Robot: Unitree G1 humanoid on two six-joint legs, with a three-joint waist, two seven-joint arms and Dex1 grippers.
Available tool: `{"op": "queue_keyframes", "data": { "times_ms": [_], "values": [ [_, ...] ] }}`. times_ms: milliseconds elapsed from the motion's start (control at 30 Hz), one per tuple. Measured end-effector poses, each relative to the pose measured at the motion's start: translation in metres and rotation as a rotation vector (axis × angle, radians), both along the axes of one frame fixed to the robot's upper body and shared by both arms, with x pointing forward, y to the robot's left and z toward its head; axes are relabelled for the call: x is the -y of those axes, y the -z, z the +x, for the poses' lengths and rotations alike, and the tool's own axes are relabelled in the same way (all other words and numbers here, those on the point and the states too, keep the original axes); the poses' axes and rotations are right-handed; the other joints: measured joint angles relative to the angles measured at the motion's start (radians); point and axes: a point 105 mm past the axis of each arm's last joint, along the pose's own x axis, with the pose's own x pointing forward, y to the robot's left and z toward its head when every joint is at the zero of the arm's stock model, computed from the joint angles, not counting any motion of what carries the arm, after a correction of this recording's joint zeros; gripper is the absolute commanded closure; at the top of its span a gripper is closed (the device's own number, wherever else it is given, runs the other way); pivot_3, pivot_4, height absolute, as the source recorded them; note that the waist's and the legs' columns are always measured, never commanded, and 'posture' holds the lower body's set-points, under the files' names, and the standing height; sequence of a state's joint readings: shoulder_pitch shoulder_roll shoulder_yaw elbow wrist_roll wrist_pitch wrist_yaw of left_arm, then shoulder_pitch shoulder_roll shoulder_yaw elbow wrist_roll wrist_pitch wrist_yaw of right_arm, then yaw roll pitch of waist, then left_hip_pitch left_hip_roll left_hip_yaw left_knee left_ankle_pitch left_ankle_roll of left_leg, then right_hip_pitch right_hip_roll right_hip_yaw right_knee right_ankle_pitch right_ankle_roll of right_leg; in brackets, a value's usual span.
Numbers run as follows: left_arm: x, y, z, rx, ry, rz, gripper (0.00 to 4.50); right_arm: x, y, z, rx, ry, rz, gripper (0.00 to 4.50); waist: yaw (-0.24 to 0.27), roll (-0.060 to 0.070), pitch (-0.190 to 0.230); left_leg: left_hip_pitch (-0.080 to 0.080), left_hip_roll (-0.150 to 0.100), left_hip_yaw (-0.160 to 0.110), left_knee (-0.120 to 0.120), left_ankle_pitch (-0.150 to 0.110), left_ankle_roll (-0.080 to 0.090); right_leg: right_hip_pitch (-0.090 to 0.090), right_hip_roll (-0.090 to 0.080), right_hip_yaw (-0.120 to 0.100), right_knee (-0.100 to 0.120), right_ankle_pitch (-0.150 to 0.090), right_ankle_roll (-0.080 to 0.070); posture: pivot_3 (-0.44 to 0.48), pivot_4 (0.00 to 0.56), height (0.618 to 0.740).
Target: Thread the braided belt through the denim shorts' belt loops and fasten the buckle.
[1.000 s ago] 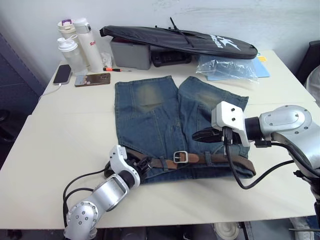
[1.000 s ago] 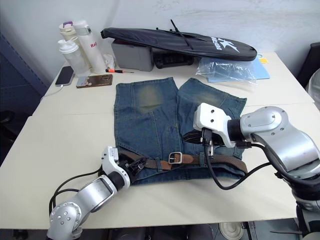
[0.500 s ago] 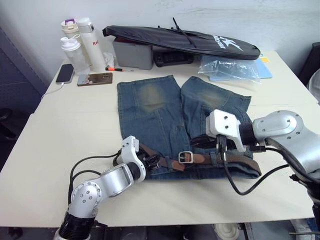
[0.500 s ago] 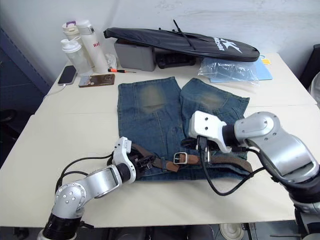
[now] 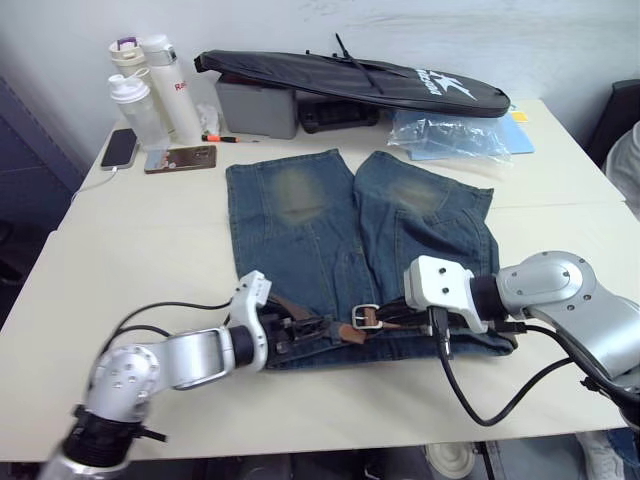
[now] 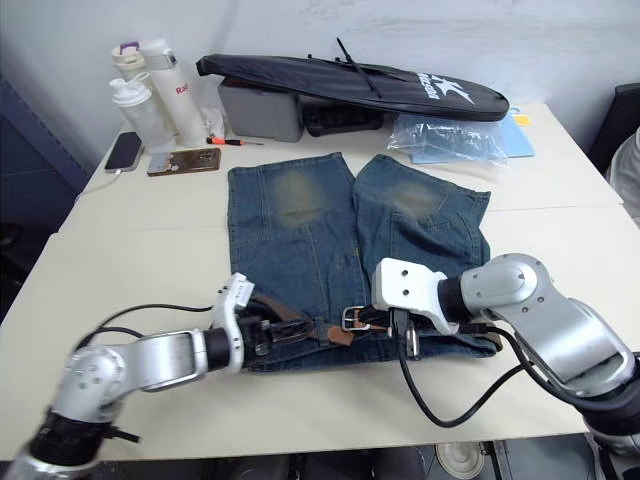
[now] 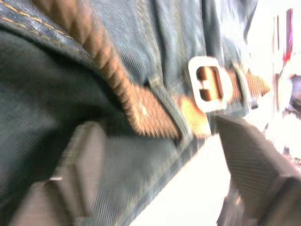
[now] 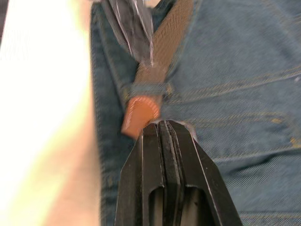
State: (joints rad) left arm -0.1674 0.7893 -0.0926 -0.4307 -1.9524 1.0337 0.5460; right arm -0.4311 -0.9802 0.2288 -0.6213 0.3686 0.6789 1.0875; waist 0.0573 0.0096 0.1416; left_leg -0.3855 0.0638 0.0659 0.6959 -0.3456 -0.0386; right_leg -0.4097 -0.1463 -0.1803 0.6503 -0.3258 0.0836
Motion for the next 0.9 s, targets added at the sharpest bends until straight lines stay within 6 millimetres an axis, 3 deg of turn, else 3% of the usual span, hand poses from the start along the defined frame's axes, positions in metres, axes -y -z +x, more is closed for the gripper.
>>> {"op": "queue_keyframes", "data": {
  "times_ms": [100,267,367,500,733,900],
  "values": [
    [-0.024,-0.013,-0.015,0.015,0.146,0.074,0.07,0.001,0.009,-0.002,0.046,-0.03,-0.032,4.5,-0.007,0.001,0.002,0.0,0.0,0.0,-0.001,0.0,0.0,-0.001,0.0,-0.001,0.0,-0.001,-0.001,0.0,0.15,0.642],
    [-0.035,-0.04,-0.031,0.058,0.361,0.183,0.07,-0.014,0.017,-0.005,0.122,-0.11,-0.02,4.5,-0.006,0.001,0.004,0.0,-0.001,0.001,-0.007,0.003,-0.005,-0.001,0.001,-0.002,-0.006,-0.001,-0.001,0.0,0.15,0.642],
    [-0.032,-0.058,-0.036,0.121,0.483,0.216,0.0,-0.017,0.022,-0.008,0.104,-0.123,-0.001,3.6,-0.004,0.0,0.004,0.0,-0.003,0.002,-0.01,0.005,-0.003,0.0,0.0,-0.002,-0.007,0.0,-0.001,0.0,0.15,0.642],
    [-0.036,-0.075,-0.03,0.204,0.538,0.258,0.0,-0.017,0.029,-0.008,0.133,-0.131,-0.017,1.67,-0.007,-0.001,0.006,0.0,-0.002,0.004,-0.013,0.007,-0.004,-0.001,0.001,-0.004,-0.006,0.0,-0.001,0.0,0.15,0.642],
    [-0.051,-0.086,-0.017,0.28,0.582,0.352,0.0,-0.017,0.055,-0.004,0.199,-0.165,-0.059,1.67,-0.013,-0.002,0.007,0.0,-0.002,0.005,-0.014,0.009,-0.006,-0.002,0.002,-0.004,-0.005,-0.001,-0.001,0.0,0.15,0.642],
    [-0.056,-0.085,-0.015,0.292,0.624,0.365,0.0,-0.021,0.057,0.001,0.25,-0.173,-0.047,1.67,-0.014,-0.003,0.007,0.0,-0.001,0.005,-0.013,0.011,-0.006,-0.003,0.002,-0.004,-0.004,-0.001,-0.002,0.0,0.15,0.642]
  ]
}}
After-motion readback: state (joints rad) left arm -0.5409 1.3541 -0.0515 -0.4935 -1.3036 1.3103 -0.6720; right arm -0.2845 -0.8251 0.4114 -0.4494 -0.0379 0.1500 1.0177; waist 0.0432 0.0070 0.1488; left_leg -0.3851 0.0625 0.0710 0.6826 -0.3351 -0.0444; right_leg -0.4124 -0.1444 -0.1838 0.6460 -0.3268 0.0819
